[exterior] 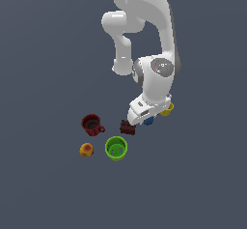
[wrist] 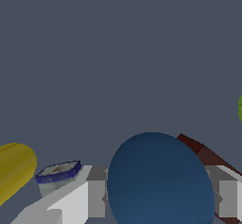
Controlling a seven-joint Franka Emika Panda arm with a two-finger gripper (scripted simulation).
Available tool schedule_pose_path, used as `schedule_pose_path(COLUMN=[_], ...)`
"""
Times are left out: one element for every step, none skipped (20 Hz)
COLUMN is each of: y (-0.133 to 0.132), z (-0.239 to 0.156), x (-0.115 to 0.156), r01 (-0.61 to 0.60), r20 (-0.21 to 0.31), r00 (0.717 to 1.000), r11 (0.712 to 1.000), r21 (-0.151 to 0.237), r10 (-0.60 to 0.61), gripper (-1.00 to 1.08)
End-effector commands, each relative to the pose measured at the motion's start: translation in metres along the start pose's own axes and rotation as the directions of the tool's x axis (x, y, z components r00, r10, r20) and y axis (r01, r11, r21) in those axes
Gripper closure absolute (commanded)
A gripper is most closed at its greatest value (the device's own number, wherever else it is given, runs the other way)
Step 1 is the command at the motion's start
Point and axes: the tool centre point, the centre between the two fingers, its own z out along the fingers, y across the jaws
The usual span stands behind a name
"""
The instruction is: Pick up a designated object from a clutter of objects.
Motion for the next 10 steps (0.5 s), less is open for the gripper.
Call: schedule_pose_path(y=[0.014, 0.02, 0.026, 0.032, 0.037, 0.043, 0.049, 0.055, 0.062, 0.068], z=[-0.017, -0.024, -0.031, -0.038, -0.045, -0.052, -0.06, -0.067, -0.075, -0.082], x=[-0.016, -0.023, -0.029, -0.036, -0.043, -0.049, -0.056, -0.063, -0.07, -0.077], r01=[0.0, 0.0, 0.0, 0.0, 0.0, 0.0, 0.0, 0.0, 0.0, 0.0], r20=[-0.001, -0.001, -0.002, -0.002, -0.002, -0.002, -0.002, -0.003, -0.003, -0.003], r00=[1.0, 1.0, 1.0, 1.0, 1.0, 1.0, 1.0, 1.0, 1.0, 1.0], r11=[1.0, 1.0, 1.0, 1.0, 1.0, 1.0, 1.0, 1.0, 1.0, 1.0], r21=[0.0, 0.0, 0.0, 0.0, 0.001, 0.001, 0.001, 0.002, 0.002, 0.002], r10=[0.0, 0.0, 0.0, 0.0, 0.0, 0.0, 0.0, 0.0, 0.0, 0.0], gripper=[1.08, 1.08, 1.08, 1.08, 1.08, 1.08, 1.08, 1.08, 1.08, 1.08])
